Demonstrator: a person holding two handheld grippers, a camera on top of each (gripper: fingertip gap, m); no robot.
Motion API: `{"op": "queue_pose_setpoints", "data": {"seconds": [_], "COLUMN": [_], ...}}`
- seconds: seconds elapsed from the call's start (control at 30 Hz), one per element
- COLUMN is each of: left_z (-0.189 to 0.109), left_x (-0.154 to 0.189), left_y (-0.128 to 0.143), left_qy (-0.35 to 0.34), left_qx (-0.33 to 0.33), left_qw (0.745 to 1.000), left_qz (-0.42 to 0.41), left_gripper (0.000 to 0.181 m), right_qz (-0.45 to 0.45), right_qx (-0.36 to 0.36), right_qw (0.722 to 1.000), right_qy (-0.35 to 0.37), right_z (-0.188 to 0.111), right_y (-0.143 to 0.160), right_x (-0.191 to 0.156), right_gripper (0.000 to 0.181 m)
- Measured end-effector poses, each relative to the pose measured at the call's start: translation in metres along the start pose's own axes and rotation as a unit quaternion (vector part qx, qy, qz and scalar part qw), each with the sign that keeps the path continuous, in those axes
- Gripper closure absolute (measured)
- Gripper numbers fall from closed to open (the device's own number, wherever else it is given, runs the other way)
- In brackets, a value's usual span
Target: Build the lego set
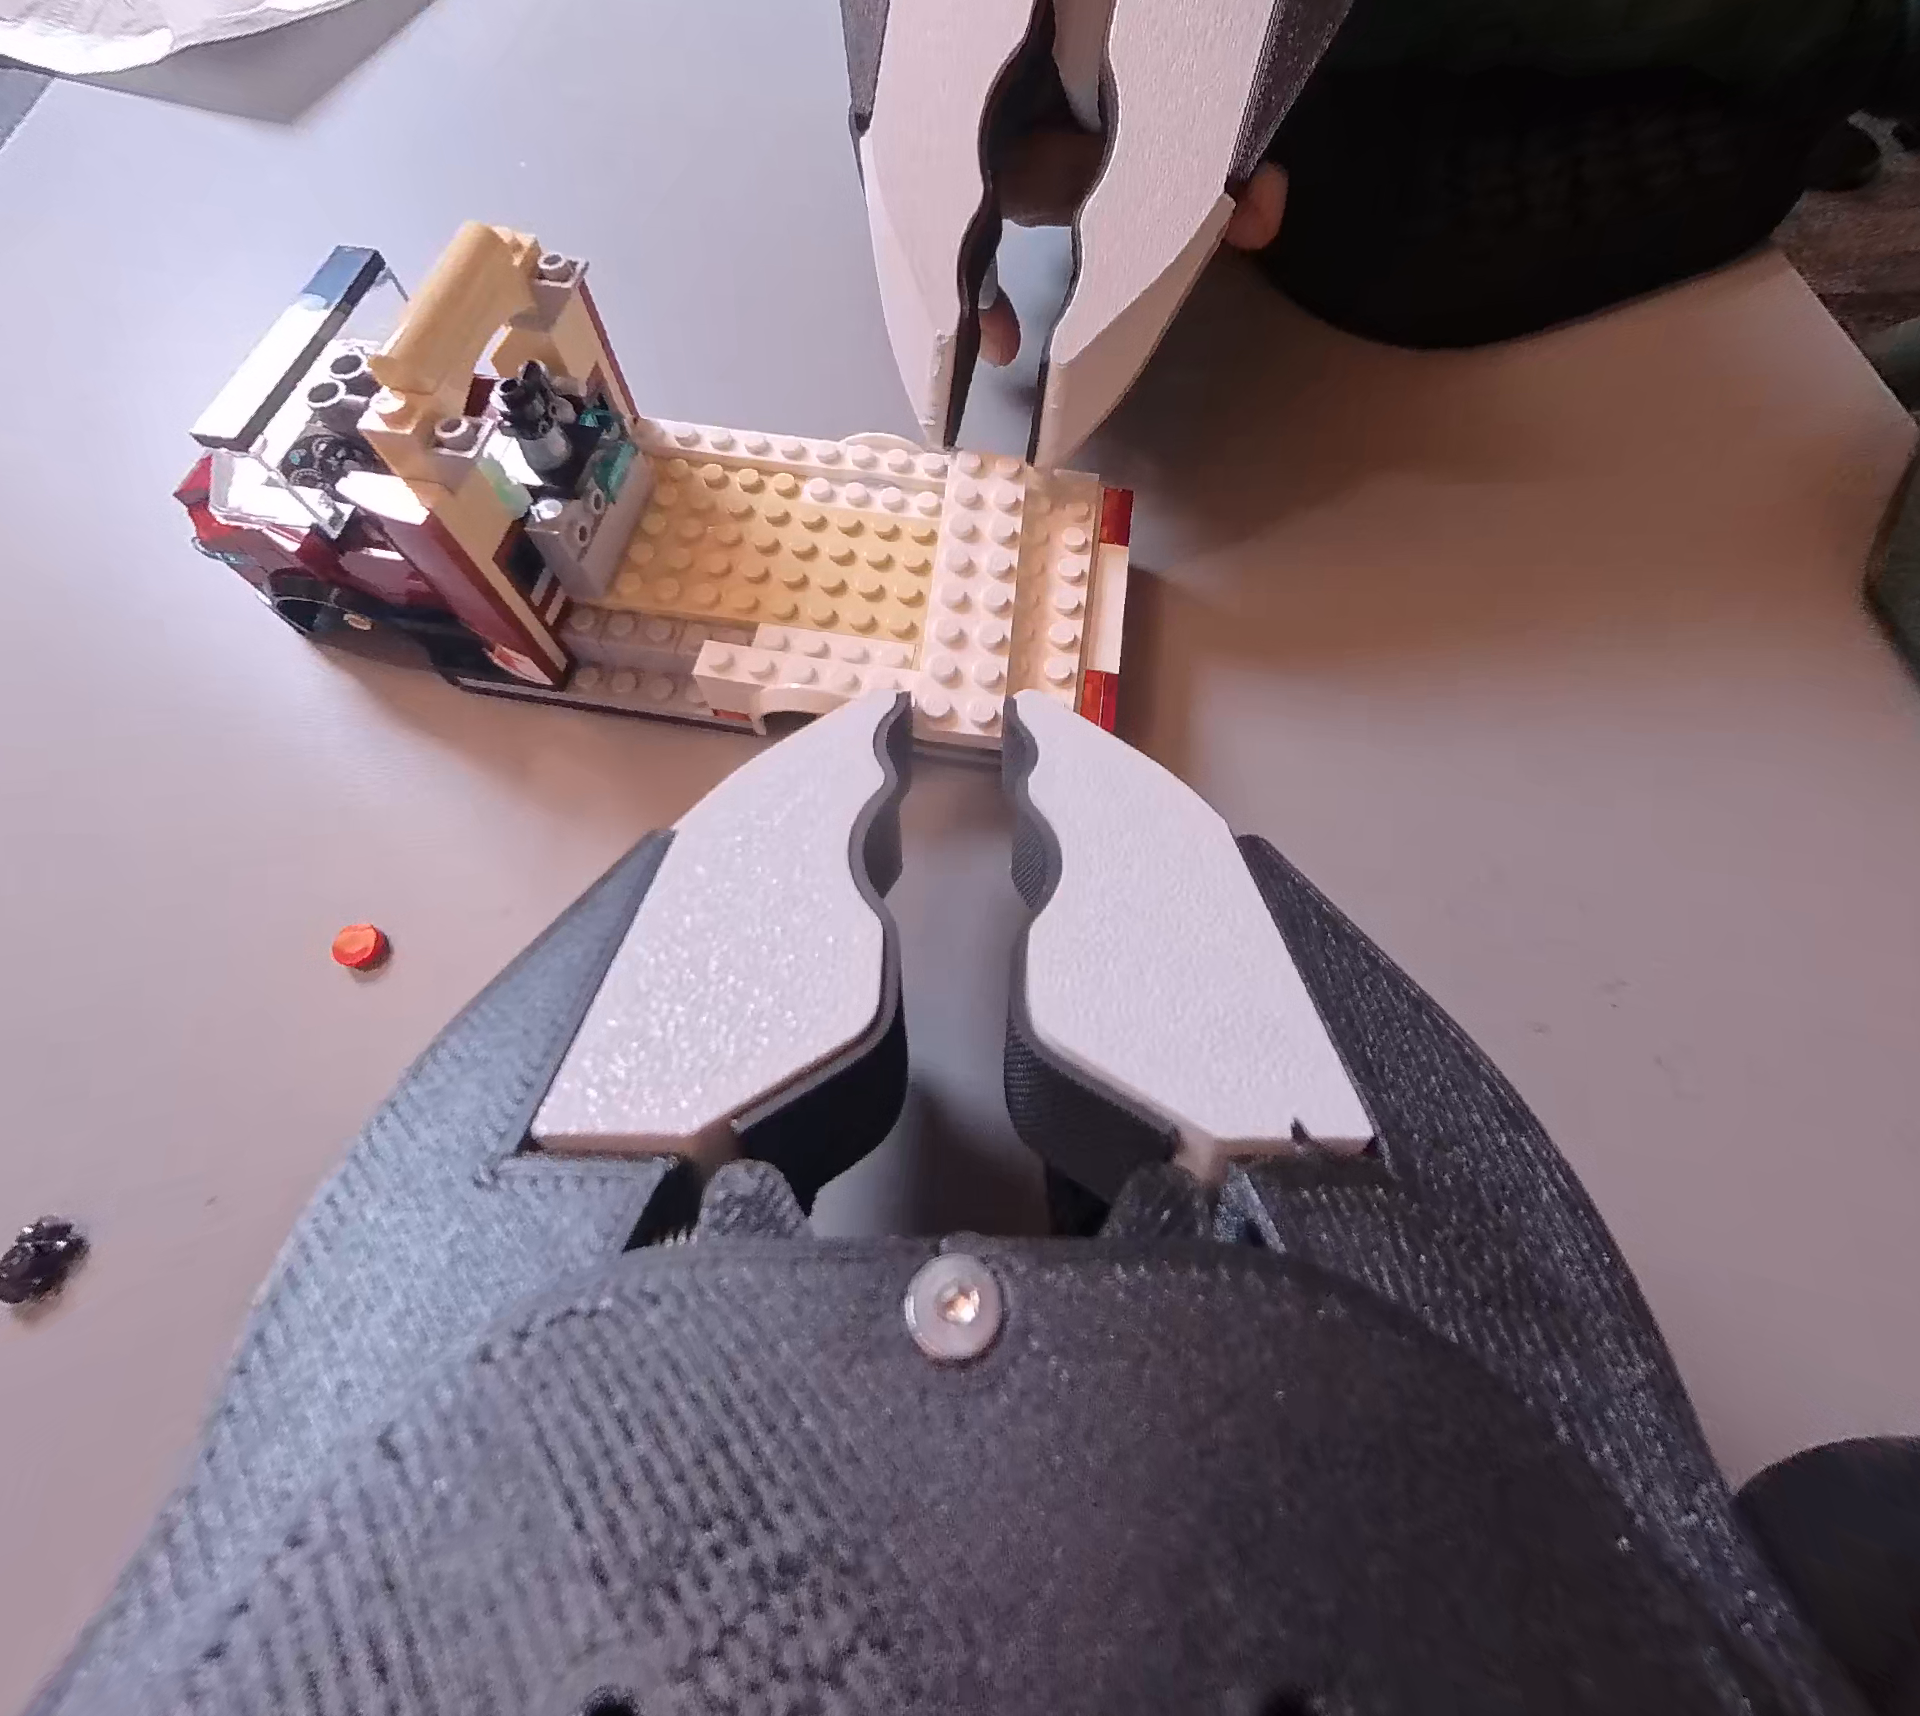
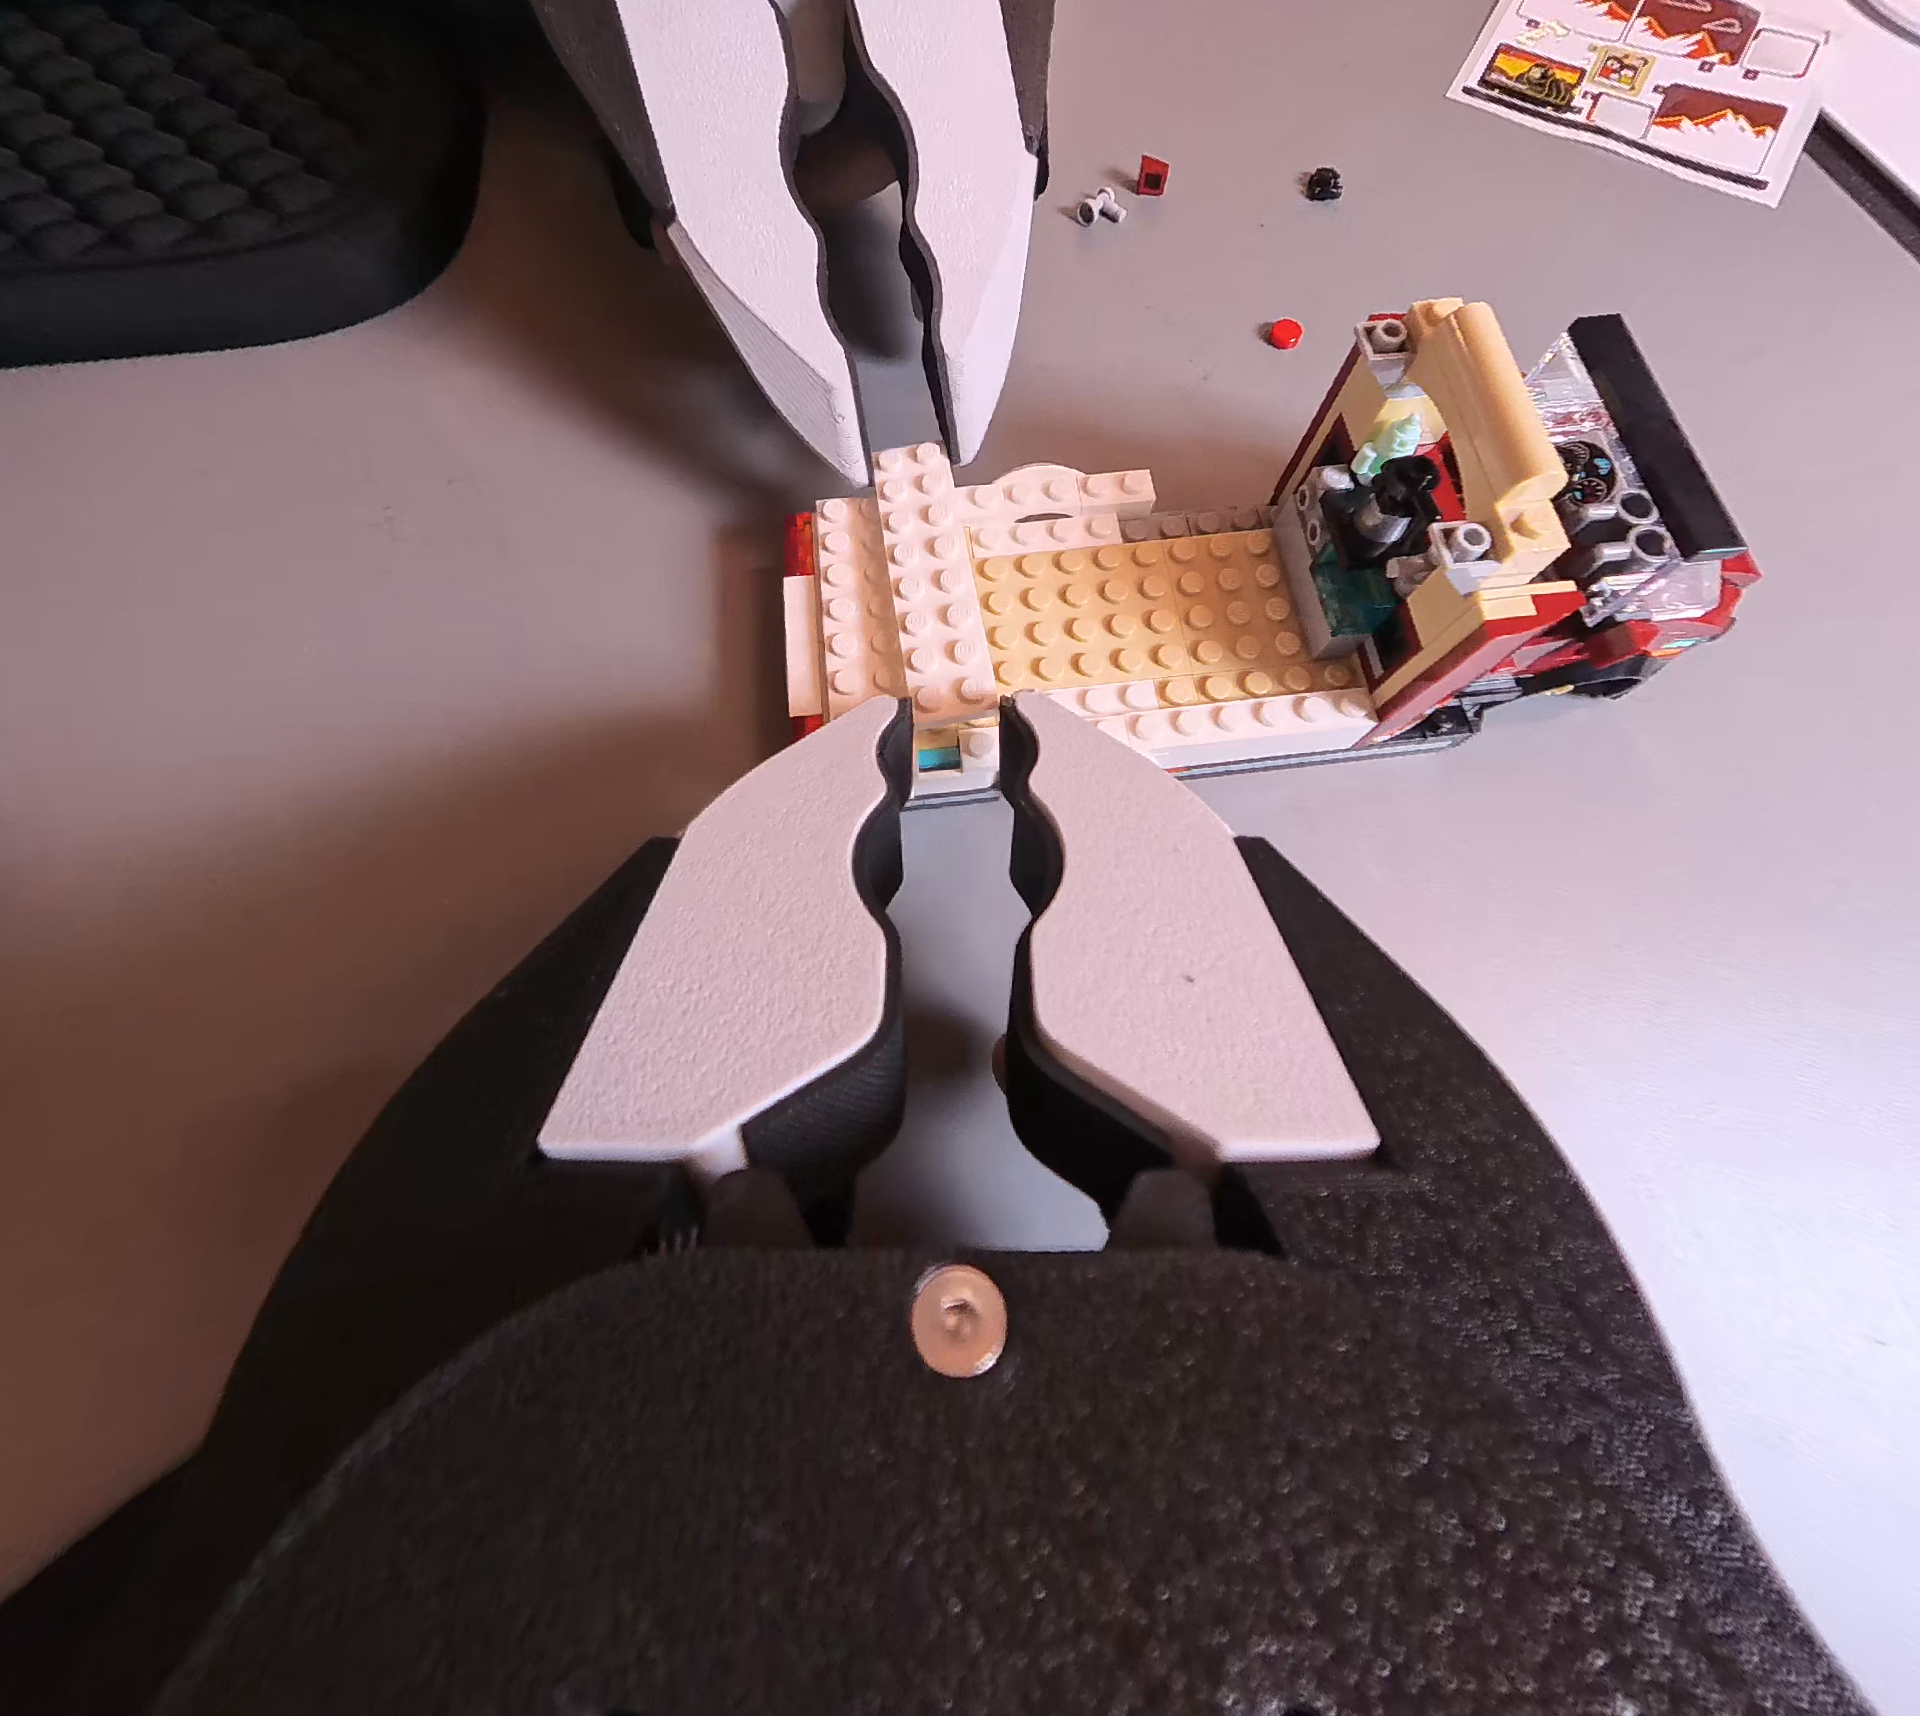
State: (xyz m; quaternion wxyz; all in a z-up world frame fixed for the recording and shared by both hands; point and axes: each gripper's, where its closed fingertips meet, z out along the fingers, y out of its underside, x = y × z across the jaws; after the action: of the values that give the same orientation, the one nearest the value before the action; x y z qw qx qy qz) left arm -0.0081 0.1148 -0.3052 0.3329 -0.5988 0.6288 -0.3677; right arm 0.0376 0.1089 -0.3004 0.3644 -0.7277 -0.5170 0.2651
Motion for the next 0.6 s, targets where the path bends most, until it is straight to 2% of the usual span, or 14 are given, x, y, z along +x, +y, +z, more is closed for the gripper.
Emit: {"op": "queue_pose_setpoints", "data": {"seconds": [0.2, 0.23, 0.3, 0.6], "left_z": [0.0014, 0.0012, 0.0003, 0.0015], "left_x": [-0.0058, -0.0071, -0.0096, -0.0087], "left_y": [-0.0019, -0.0020, -0.0013, -0.0025], "left_qy": [-0.011, -0.014, -0.019, -0.012], "left_qx": [0.006, 0.007, 0.007, 0.008], "left_qw": [1.000, 1.000, 1.000, 1.000], "left_qz": [-0.009, -0.011, -0.013, -0.007], "left_gripper": [0.165, 0.165, 0.165, 0.165], "right_qz": [0.004, 0.004, 0.000, 0.003], "right_qx": [0.000, -0.001, -0.004, 0.002], "right_qw": [1.000, 1.000, 1.000, 1.000], "right_qy": [0.012, 0.015, 0.021, 0.022], "right_z": [-0.0018, -0.0022, -0.0029, -0.0030], "right_y": [0.0004, 0.0009, 0.0022, 0.0002], "right_x": [0.0048, 0.0059, 0.0077, 0.0079], "right_gripper": [0.166, 0.173, 0.174, 0.159]}}
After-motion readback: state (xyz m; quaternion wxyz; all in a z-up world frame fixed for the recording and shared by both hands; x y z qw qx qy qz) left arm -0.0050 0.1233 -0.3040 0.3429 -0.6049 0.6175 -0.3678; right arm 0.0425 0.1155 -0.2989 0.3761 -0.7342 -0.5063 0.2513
